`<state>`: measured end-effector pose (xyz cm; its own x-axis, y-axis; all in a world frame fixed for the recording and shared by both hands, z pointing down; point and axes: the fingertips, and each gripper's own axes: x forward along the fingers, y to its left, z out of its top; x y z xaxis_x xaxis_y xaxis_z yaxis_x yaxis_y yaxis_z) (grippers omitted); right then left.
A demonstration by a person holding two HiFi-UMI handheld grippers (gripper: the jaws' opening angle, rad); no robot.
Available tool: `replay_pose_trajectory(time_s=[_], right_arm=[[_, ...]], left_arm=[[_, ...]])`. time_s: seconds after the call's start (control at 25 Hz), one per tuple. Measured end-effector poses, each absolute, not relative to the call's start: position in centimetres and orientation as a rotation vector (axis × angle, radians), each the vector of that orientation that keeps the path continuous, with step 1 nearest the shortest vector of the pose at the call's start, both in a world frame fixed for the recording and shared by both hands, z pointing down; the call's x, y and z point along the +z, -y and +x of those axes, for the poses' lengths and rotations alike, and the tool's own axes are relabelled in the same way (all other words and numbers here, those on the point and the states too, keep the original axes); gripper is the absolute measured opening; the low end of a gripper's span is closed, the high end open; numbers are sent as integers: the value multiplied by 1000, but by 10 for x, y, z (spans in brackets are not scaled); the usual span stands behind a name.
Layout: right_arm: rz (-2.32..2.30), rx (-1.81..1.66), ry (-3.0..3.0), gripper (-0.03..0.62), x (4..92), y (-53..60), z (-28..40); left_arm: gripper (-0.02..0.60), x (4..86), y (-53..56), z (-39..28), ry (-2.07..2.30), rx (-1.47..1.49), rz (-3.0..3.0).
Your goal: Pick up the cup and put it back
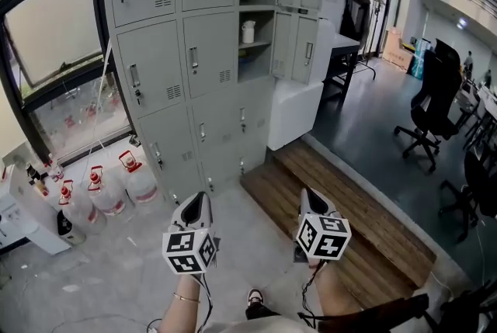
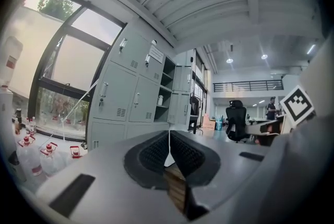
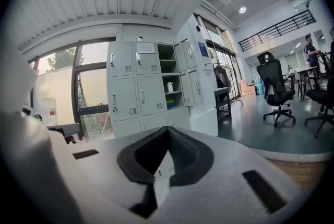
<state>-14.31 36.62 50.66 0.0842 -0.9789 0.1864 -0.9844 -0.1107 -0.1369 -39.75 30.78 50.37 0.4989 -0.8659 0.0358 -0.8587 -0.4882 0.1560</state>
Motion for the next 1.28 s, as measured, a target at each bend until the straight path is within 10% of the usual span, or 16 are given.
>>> replay_pose_trajectory(time_s=[1.28], right_arm=[[2273, 436, 2070, -9, 540, -79, 1]], left_arm=[[11, 510, -7, -238, 1457, -58, 2597]])
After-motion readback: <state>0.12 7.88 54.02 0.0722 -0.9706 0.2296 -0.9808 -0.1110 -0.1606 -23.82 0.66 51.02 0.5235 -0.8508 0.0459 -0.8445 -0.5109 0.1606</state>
